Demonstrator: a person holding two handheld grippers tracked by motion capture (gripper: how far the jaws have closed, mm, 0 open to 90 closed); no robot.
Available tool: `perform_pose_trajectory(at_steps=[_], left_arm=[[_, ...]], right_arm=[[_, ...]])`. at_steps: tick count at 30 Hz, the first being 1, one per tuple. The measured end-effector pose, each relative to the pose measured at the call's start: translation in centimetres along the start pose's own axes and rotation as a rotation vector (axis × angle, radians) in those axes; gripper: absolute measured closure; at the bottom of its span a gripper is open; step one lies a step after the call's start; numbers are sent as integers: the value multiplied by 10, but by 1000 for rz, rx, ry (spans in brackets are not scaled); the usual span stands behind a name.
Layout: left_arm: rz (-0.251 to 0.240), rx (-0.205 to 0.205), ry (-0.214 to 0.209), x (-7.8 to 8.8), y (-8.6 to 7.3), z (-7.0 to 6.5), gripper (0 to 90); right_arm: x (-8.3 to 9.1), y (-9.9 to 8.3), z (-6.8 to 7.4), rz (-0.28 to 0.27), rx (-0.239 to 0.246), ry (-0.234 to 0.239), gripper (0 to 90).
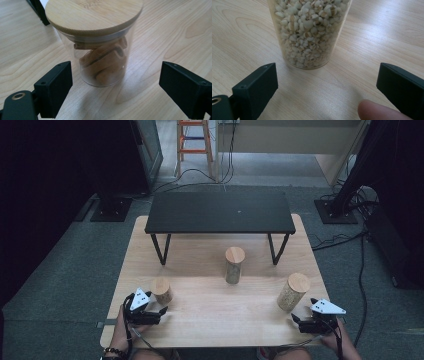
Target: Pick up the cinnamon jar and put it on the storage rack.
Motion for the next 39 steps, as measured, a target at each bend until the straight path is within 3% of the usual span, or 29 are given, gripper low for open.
perform_pose_trajectory(at_steps=[12,36,39], left_arm=[[-14,40,-6,-3,4,6,116],[18,36,1,-17,27,16,116],[8,25,-14,-19,29,17,117]], right_arm=[[0,0,0,-3,2,4,36],[1,-1,0,-4,3,5,36],[1,-1,0,-4,1,4,36]])
Point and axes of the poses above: each handheld gripper's, and its own axes: x roughly backward along the jaws, y roughly out of its top, z roughly to its left, the point moved 6 cm from there along -x, roughly forward along the jaws, and after that the axes turned 13 degrees about -x, right-handed, at the moved point
